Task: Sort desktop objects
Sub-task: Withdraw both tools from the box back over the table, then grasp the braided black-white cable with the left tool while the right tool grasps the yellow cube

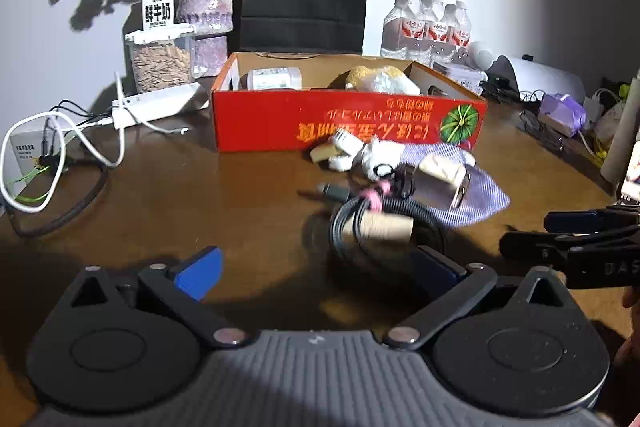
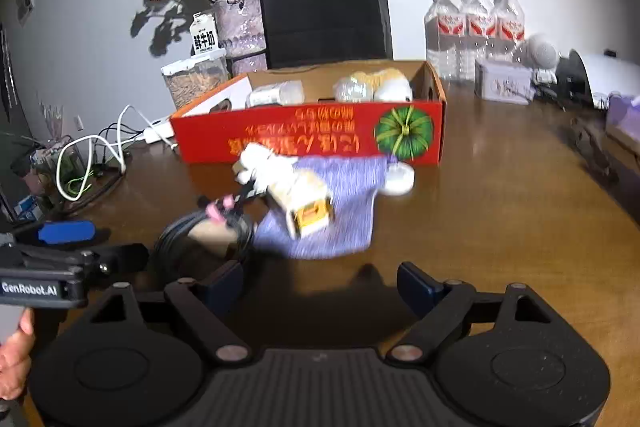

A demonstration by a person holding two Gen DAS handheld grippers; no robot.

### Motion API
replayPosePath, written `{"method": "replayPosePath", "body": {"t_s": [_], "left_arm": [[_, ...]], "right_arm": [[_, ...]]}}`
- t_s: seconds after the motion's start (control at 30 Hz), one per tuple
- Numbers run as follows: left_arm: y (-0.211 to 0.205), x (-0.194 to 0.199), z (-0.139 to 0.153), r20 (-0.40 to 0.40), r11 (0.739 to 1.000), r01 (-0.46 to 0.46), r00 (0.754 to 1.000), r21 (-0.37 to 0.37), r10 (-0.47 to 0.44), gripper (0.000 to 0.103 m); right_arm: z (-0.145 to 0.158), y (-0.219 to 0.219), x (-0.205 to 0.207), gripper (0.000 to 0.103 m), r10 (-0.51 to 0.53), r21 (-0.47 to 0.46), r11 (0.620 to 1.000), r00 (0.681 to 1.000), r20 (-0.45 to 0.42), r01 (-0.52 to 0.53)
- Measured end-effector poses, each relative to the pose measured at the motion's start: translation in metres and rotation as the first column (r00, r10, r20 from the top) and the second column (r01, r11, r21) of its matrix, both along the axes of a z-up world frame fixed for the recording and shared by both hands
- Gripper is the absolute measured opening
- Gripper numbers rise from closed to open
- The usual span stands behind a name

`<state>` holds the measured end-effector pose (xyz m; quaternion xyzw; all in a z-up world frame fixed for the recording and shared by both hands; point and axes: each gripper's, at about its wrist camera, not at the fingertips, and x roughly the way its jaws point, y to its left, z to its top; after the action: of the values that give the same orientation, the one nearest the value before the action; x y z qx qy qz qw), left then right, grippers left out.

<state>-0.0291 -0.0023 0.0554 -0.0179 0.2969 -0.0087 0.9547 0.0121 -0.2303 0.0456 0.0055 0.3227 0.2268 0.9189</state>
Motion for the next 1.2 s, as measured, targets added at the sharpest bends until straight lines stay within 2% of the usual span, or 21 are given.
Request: {"method": "replayPosePath", "body": {"t_s": [0.1, 0.23, 0.37, 0.67, 0.73, 0.8, 0.87, 0.97, 1.07, 1.1, 1.13, 1.17, 1.2], "left_arm": [[-0.001, -0.007, -0.007, 0.009, 1.0, 0.005, 1.0, 0.023, -0.005, 0.103], [0.002, -0.007, -0.014, -0.019, 1.0, -0.006, 1.0, 0.02, 0.006, 0.103], [0.002, -0.005, -0.013, 0.004, 1.0, 0.001, 1.0, 0.02, -0.001, 0.103], [0.002, 0.037, -0.005, -0.018, 0.999, 0.047, 0.999, 0.013, -0.047, 0.103], [0.001, 0.045, -0.005, -0.032, 0.998, 0.07, 0.997, 0.001, -0.07, 0.1], [-0.003, 0.05, -0.007, -0.056, 0.996, 0.092, 0.994, 0.004, -0.092, 0.091], [-0.006, 0.055, -0.011, -0.097, 0.994, 0.106, 0.99, 0.016, -0.104, 0.066], [-0.005, 0.059, -0.014, -0.117, 0.995, 0.1, 0.988, 0.017, -0.097, 0.046], [-0.001, 0.063, -0.012, -0.129, 0.994, 0.111, 0.985, -0.001, -0.111, 0.039], [-0.002, 0.064, -0.012, -0.132, 0.994, 0.113, 0.985, 0.006, -0.112, 0.033], [-0.004, 0.066, -0.011, -0.137, 0.993, 0.115, 0.984, 0.02, -0.112, 0.022], [-0.007, 0.066, -0.01, -0.143, 0.993, 0.114, 0.984, 0.035, -0.107, 0.021], [-0.008, 0.066, -0.009, -0.14, 0.993, 0.116, 0.984, 0.034, -0.11, 0.02]], "right_arm": [[-0.007, -0.003, -0.011, 0.084, 0.004, 0.009, 1.0, 1.0, -0.008, -0.004], [-0.009, -0.007, -0.015, 0.085, -0.016, 0.027, 0.999, 1.0, 0.006, 0.016], [-0.01, -0.008, -0.01, 0.085, -0.023, 0.034, 0.999, 1.0, -0.008, 0.023], [0.011, 0.012, 0.014, 0.083, 0.012, -0.062, 0.998, 0.994, 0.111, -0.006], [0.013, 0.018, 0.027, 0.082, 0.028, -0.079, 0.997, 0.993, 0.116, -0.019], [0.014, 0.025, 0.038, 0.081, 0.04, -0.09, 0.995, 0.992, 0.124, -0.029], [0.014, 0.03, 0.048, 0.076, 0.056, -0.1, 0.994, 0.991, 0.121, -0.044], [0.008, 0.04, 0.062, 0.072, 0.064, -0.134, 0.99, 0.992, 0.107, -0.05], [0.003, 0.046, 0.069, 0.071, 0.088, -0.151, 0.986, 0.992, 0.092, -0.073], [0.002, 0.048, 0.07, 0.07, 0.099, -0.148, 0.985, 0.991, 0.086, -0.086], [0.0, 0.05, 0.072, 0.07, 0.111, -0.147, 0.984, 0.991, 0.079, -0.098], [-0.002, 0.053, 0.073, 0.069, 0.119, -0.15, 0.983, 0.991, 0.068, -0.107], [-0.005, 0.057, 0.075, 0.058, 0.12, -0.159, 0.981, 0.991, 0.055, -0.11]]}}
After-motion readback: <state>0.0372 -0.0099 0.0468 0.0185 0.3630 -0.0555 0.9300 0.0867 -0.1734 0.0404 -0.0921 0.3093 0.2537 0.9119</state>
